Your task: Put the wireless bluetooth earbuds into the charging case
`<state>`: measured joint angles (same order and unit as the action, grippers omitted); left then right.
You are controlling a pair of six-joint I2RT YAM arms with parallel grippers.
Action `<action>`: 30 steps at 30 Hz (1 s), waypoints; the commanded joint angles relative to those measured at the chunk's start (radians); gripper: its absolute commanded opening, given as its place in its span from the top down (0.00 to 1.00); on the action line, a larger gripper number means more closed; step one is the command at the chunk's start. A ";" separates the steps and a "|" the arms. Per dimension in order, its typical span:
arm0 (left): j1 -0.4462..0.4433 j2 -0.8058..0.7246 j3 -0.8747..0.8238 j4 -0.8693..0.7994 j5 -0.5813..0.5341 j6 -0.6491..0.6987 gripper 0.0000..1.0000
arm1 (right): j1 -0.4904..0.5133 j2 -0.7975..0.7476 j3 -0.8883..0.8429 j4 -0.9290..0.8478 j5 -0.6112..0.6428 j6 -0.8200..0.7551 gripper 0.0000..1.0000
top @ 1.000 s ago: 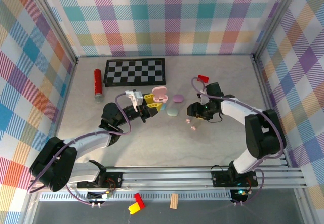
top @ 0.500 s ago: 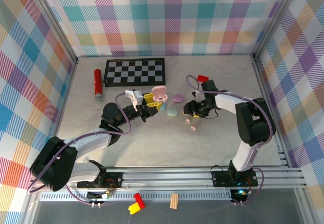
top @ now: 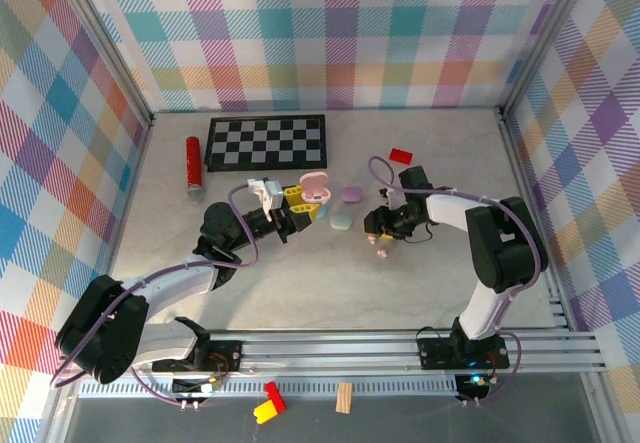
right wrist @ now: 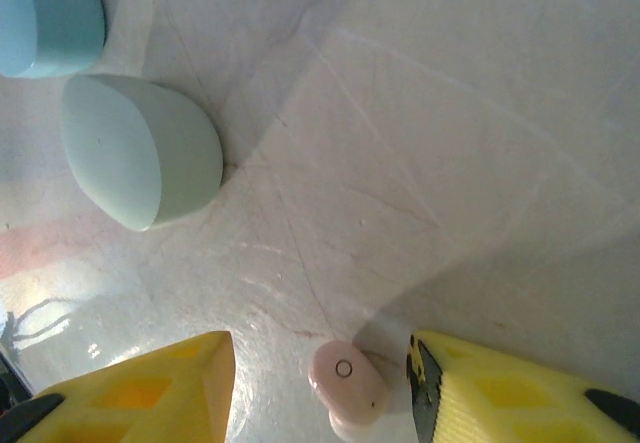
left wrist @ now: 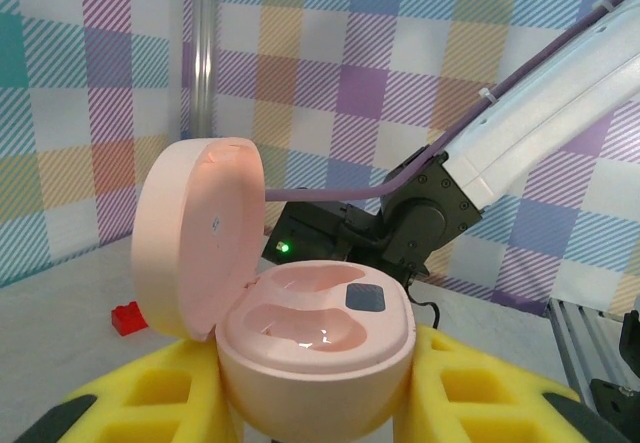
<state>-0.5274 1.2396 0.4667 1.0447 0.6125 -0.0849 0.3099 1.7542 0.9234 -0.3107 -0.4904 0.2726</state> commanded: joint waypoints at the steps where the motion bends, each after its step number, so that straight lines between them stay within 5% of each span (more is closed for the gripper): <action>1: 0.009 -0.016 0.015 0.015 0.026 0.019 0.66 | 0.015 -0.025 -0.033 -0.030 -0.029 0.005 0.52; 16: 0.009 -0.016 0.003 0.022 0.041 0.008 0.66 | 0.016 0.005 -0.019 -0.028 -0.019 0.015 0.64; 30: 0.009 -0.037 -0.005 0.000 0.044 0.017 0.66 | 0.017 -0.022 0.072 -0.111 0.048 -0.041 0.57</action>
<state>-0.5274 1.2251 0.4667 1.0248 0.6380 -0.0853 0.3222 1.7180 0.9508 -0.3904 -0.4419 0.2657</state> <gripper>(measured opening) 0.340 0.433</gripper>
